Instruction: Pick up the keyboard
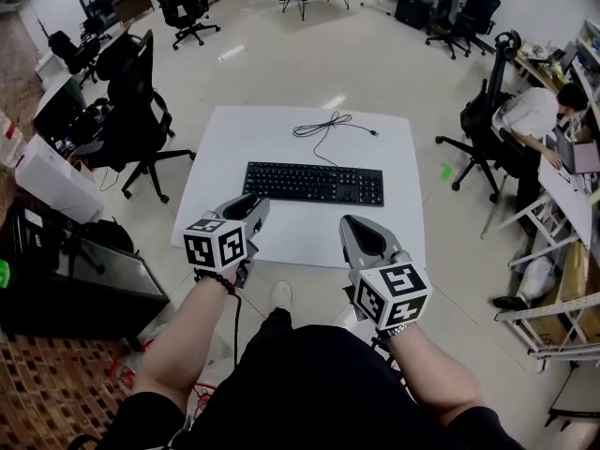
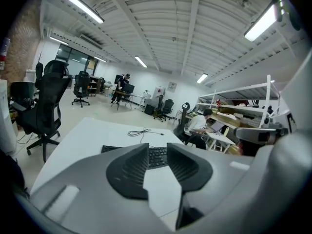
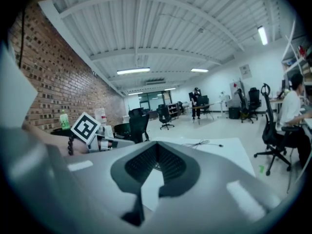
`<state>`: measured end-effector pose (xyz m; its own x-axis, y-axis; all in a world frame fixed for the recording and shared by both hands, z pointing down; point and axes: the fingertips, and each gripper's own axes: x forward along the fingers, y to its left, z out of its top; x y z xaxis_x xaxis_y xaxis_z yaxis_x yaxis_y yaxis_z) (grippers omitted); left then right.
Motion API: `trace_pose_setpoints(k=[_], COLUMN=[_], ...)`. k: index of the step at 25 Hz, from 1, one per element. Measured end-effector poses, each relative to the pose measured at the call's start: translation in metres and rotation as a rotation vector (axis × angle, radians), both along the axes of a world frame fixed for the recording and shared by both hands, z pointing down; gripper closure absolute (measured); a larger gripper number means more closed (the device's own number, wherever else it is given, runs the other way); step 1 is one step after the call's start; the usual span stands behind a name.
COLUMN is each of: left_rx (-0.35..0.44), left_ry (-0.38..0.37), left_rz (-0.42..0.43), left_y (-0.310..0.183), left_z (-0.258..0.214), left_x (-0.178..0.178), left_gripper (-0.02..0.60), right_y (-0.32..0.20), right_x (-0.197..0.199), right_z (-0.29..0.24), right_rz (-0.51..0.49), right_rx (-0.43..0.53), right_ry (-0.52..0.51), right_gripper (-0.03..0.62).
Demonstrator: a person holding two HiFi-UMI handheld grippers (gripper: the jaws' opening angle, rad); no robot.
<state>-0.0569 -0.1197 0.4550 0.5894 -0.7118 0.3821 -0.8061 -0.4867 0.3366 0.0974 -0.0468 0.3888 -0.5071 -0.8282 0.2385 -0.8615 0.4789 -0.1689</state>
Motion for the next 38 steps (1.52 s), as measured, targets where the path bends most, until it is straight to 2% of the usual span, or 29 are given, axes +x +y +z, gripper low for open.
trace_pose_setpoints(k=[12, 23, 33, 38], left_rx=[-0.264, -0.518, -0.607, -0.625], left_ry=[-0.019, 0.059, 0.153, 0.148], left_rz=[-0.087, -0.049, -0.015, -0.019], left_y=[-0.118, -0.171, -0.183, -0.181], left_z=[0.112, 0.2, 0.225, 0.224], left_x=[-0.075, -0.085, -0.085, -0.086], left_gripper=[0.454, 0.449, 0.454, 0.476], right_y=[-0.086, -0.13, -0.152, -0.154], right_x=[-0.026, -0.032, -0.033, -0.034], right_z=[0.042, 0.081, 0.095, 0.104], right_rz=[0.06, 0.13, 0.166, 0.171], right_rx=[-0.126, -0.227, -0.266, -0.286], right_ry=[-0.049, -0.058, -0.06, -0.068], right_gripper=[0.592, 0.592, 0.592, 0.592])
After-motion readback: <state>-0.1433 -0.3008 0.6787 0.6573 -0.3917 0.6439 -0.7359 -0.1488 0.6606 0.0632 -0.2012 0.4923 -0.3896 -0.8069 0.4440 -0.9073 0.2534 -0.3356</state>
